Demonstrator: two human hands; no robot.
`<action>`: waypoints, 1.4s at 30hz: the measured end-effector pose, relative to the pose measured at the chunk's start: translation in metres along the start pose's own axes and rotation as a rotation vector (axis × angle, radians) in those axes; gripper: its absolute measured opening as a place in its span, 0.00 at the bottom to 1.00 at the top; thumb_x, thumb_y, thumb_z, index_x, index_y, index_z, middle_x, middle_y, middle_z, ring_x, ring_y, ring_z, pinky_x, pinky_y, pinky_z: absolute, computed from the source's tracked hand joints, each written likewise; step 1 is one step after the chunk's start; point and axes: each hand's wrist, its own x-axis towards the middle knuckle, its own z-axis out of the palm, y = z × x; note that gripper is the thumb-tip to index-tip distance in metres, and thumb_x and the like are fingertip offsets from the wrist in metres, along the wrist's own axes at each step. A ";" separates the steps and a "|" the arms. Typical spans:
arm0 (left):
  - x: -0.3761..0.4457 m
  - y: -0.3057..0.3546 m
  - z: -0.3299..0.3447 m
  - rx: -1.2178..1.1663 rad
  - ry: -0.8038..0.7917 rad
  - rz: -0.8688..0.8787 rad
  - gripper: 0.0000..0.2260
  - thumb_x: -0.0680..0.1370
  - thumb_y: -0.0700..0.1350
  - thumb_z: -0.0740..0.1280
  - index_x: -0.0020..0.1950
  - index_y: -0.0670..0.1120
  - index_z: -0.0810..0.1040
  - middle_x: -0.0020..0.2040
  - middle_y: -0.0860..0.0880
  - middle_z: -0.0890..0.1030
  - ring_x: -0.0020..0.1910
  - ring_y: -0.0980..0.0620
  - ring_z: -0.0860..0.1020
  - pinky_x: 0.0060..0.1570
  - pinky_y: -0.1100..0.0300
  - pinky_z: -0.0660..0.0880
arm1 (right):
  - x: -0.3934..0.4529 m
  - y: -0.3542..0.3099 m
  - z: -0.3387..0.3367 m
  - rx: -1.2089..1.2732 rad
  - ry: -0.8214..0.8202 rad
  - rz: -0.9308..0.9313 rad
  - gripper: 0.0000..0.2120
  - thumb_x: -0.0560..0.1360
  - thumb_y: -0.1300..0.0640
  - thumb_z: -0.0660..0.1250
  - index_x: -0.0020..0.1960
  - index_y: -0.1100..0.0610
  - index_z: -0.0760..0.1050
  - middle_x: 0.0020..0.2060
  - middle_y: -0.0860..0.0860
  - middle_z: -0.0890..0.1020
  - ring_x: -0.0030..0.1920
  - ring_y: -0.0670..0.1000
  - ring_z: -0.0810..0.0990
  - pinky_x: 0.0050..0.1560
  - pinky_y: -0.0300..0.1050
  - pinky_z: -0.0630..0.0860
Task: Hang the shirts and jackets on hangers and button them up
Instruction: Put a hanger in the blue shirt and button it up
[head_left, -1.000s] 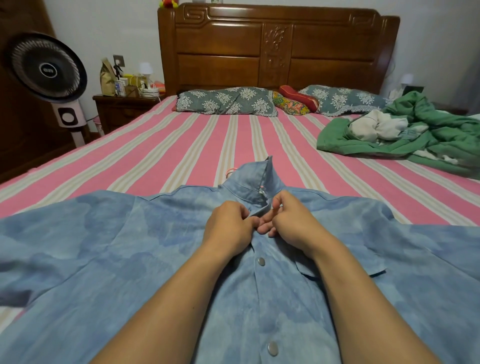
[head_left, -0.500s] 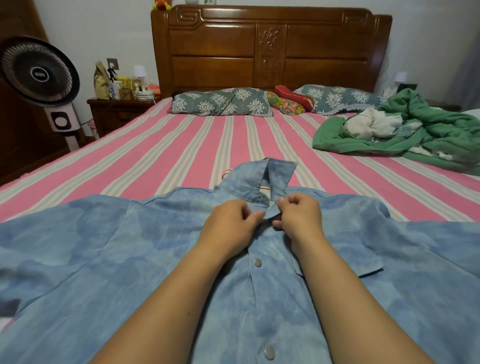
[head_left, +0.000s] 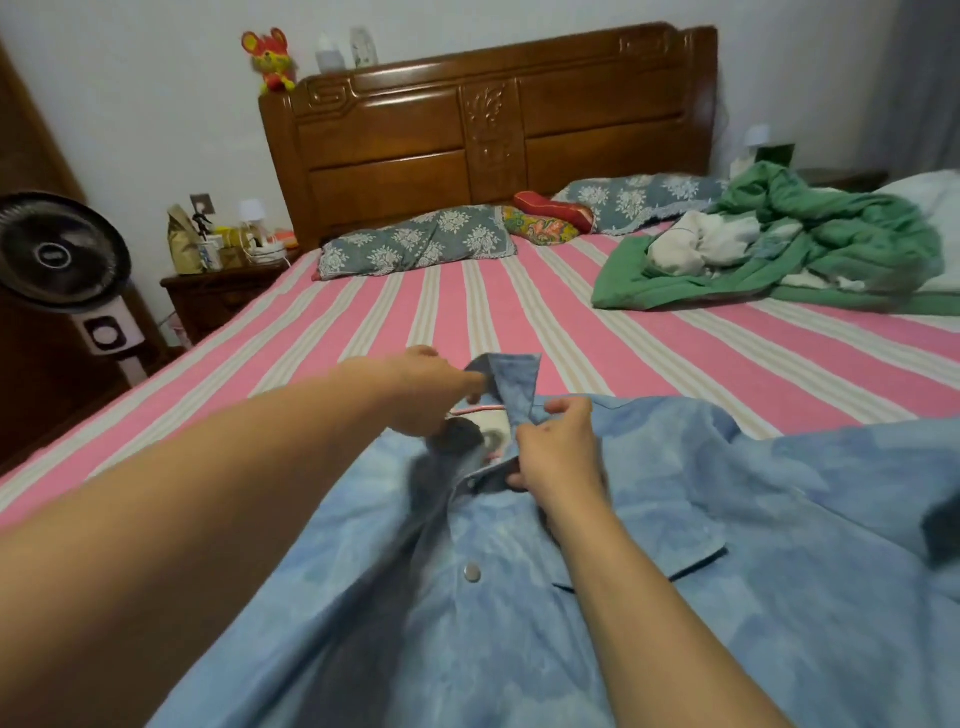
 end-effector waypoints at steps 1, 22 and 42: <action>-0.004 0.000 0.001 0.026 -0.001 0.005 0.14 0.79 0.52 0.67 0.63 0.52 0.73 0.50 0.48 0.83 0.51 0.42 0.77 0.60 0.51 0.72 | -0.001 -0.002 -0.001 -0.056 0.016 -0.059 0.13 0.76 0.57 0.63 0.52 0.45 0.61 0.40 0.51 0.80 0.37 0.60 0.83 0.39 0.61 0.82; -0.081 0.036 0.048 -0.485 0.652 -0.333 0.10 0.78 0.47 0.59 0.49 0.56 0.79 0.42 0.53 0.83 0.49 0.50 0.79 0.77 0.48 0.50 | 0.005 -0.034 -0.010 -0.636 -0.412 -0.900 0.05 0.76 0.56 0.74 0.51 0.50 0.86 0.77 0.41 0.62 0.65 0.42 0.73 0.65 0.45 0.73; -0.092 0.033 0.036 -1.151 0.248 -0.376 0.09 0.82 0.43 0.66 0.49 0.44 0.85 0.18 0.57 0.70 0.18 0.63 0.68 0.18 0.71 0.59 | -0.004 -0.020 0.005 -0.614 -0.420 -0.743 0.07 0.75 0.60 0.74 0.49 0.50 0.87 0.40 0.44 0.86 0.41 0.42 0.82 0.47 0.44 0.79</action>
